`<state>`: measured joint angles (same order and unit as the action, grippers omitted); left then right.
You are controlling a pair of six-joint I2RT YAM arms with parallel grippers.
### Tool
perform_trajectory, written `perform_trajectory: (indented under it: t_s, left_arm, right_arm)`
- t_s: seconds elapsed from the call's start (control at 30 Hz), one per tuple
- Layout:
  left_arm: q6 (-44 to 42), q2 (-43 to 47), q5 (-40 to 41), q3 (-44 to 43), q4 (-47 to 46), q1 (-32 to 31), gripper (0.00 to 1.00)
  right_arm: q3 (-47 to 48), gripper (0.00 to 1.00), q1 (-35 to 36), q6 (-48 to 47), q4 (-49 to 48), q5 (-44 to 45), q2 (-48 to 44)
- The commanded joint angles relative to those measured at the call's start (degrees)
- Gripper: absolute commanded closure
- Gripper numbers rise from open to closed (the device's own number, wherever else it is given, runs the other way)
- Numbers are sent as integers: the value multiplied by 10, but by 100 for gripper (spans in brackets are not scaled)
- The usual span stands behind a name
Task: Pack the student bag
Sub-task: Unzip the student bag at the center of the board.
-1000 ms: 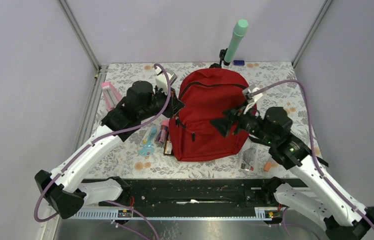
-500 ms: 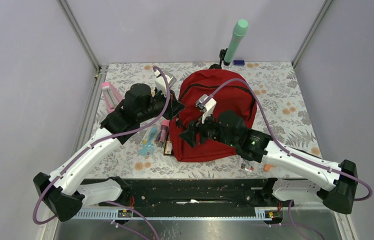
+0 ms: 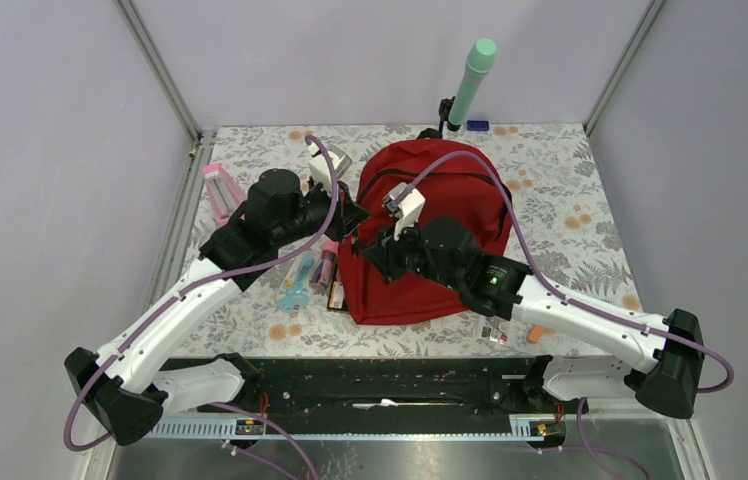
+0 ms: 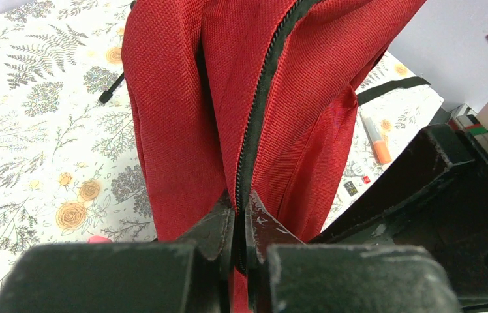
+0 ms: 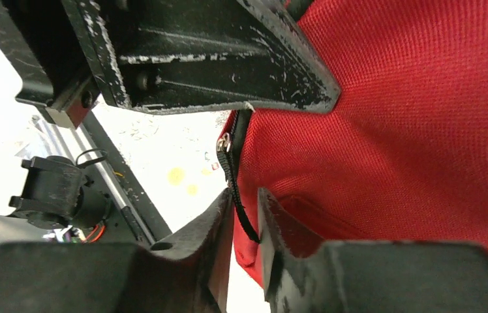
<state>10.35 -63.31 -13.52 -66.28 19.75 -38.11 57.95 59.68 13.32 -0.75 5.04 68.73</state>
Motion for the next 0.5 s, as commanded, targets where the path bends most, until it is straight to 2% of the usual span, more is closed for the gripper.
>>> perform_trajectory:
  t_s: [0.0, 0.1, 0.23, 0.27, 0.33, 0.37, 0.4, 0.47]
  left_arm:
    - [-8, 18, -16, -1, -38, 2, 100]
    - [-10, 18, -13, -3, -34, 2, 100]
    - [-11, 27, -15, 0, -38, 2, 100]
    - [-14, 29, -22, 1, -40, 2, 83]
    - [-23, 37, -30, -1, -37, 2, 30]
    - [-26, 43, -24, -5, -29, 2, 14]
    - [-23, 53, -7, -8, -19, 2, 6]
    - [-2, 88, 46, 8, -12, 2, 1]
  right_arm:
    - [35, 80, 6, -21, -24, 26, 3]
    - [35, 99, 6, -20, -26, 22, -1]
    - [22, 100, 6, -21, -38, 14, -13]
    - [18, 100, 6, -20, -42, 17, -16]
    - [10, 100, 6, -20, -47, 24, -23]
    - [6, 100, 6, -21, -51, 26, -27]
    - [3, 100, 6, -20, -54, 25, -31]
    - [-3, 100, 6, -20, -61, 23, -37]
